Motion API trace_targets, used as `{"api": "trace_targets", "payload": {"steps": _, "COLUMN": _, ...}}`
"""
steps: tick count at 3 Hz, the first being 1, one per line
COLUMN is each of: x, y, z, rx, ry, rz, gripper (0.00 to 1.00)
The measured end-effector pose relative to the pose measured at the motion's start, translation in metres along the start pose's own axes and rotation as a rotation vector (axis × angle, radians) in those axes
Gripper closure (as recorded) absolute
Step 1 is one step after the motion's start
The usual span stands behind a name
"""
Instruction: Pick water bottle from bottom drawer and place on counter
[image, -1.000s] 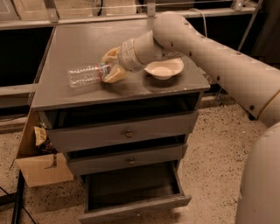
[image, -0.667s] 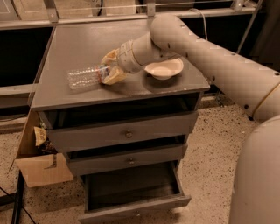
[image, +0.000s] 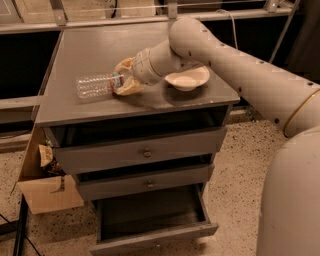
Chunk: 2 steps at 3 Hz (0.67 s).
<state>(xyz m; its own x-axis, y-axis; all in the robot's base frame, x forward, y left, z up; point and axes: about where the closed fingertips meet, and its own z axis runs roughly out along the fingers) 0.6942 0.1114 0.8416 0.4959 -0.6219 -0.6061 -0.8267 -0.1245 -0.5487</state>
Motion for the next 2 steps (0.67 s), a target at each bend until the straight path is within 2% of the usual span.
{"api": "trace_targets", "payload": {"steps": 2, "x": 0.0000, "y": 0.0000, "z": 0.0001, "rx": 0.000, "ry": 0.000, "rz": 0.000, "gripper": 0.34}}
